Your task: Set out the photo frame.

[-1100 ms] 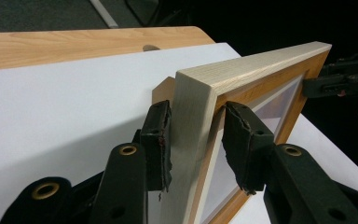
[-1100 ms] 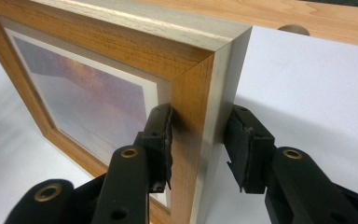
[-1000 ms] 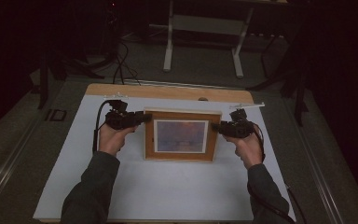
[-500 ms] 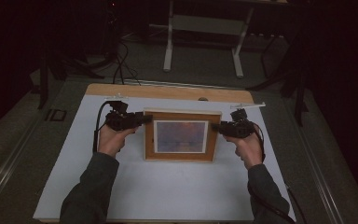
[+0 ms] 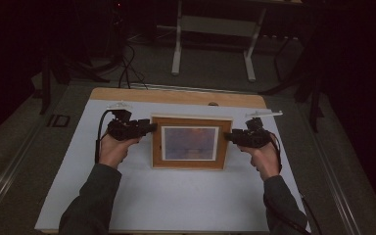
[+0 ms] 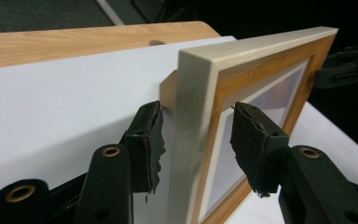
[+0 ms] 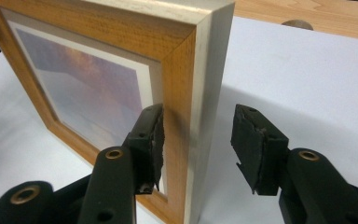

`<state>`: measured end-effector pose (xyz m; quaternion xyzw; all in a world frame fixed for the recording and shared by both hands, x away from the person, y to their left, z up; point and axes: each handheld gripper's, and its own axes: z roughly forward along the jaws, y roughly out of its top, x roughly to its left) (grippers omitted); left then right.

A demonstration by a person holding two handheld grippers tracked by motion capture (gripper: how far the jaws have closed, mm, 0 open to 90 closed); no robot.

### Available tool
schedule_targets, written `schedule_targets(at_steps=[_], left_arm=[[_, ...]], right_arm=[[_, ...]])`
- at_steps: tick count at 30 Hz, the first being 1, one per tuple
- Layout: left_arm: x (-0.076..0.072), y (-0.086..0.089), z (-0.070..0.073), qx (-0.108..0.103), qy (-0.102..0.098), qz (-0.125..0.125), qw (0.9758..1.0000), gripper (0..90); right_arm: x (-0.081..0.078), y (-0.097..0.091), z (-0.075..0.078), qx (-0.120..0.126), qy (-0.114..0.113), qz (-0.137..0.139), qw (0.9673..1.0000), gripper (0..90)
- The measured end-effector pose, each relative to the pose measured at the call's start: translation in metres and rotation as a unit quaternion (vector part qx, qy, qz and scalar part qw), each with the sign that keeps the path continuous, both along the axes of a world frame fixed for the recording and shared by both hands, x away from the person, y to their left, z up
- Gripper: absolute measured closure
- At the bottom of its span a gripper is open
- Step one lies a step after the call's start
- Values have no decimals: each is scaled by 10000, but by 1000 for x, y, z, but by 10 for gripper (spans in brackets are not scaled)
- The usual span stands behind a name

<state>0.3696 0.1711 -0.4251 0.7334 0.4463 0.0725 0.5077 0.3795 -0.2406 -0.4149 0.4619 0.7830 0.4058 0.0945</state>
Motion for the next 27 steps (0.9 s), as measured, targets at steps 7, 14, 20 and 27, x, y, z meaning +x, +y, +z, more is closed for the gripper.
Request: schedule_targets(at_steps=[7, 14, 20, 27], left_arm=[[-9, 3, -1, 449, -166, 106, 9988, 528], [-23, 3, -4, 878, -304, 206, 9955, 520], [-34, 4, -10, 1094, -353, 229, 9931, 512], [-45, 6, -20, 1325, -375, 328, 9899, 503]], right_arm=[[-6, -6, 3, -72, -77, 97, 9999, 542], [-12, -13, -1, -163, -64, 166, 9997, 576], [-18, -18, -8, -240, -7, 231, 9994, 594], [-22, -18, -18, -401, 41, 317, 9987, 594]])
